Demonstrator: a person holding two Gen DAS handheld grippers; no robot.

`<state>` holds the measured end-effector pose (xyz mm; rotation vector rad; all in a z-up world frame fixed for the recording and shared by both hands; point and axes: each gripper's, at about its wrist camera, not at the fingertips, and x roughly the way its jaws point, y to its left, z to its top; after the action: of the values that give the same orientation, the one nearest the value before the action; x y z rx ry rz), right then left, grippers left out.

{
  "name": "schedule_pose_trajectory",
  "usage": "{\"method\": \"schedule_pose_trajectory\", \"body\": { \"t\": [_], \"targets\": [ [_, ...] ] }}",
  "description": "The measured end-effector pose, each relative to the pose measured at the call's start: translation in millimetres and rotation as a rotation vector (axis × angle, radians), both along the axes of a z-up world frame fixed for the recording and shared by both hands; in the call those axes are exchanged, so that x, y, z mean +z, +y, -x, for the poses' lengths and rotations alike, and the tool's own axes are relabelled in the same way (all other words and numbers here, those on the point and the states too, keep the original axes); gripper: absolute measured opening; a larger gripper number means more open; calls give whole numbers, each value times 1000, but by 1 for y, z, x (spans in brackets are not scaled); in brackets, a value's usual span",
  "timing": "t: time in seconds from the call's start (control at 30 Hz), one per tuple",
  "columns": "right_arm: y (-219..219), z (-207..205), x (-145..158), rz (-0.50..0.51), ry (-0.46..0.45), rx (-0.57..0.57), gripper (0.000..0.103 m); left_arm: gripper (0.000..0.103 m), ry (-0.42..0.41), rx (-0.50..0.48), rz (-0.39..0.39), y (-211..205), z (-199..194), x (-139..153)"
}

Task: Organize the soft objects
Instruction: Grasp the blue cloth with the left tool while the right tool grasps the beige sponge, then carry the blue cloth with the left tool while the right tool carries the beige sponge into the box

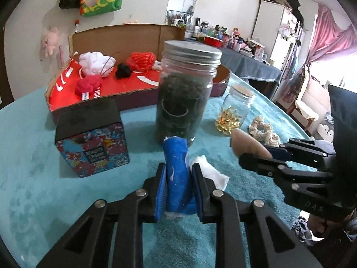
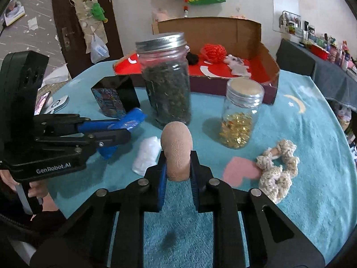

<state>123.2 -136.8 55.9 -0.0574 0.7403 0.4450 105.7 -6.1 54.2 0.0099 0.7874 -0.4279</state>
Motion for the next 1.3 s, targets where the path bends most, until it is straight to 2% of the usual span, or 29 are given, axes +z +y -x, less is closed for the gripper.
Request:
{"method": "schedule_pose_trajectory", "body": {
  "t": [0.37, 0.7, 1.3],
  "targets": [
    [-2, -10, -2, -11, 26, -6, 17, 24, 2, -1, 3, 2, -2, -1],
    [-19, -8, -2, -7, 38, -38, 18, 24, 2, 32, 2, 30, 7, 1],
    [-58, -13, 0, -5, 64, -122, 18, 24, 39, 195, -50, 97, 13, -5]
  ]
}}
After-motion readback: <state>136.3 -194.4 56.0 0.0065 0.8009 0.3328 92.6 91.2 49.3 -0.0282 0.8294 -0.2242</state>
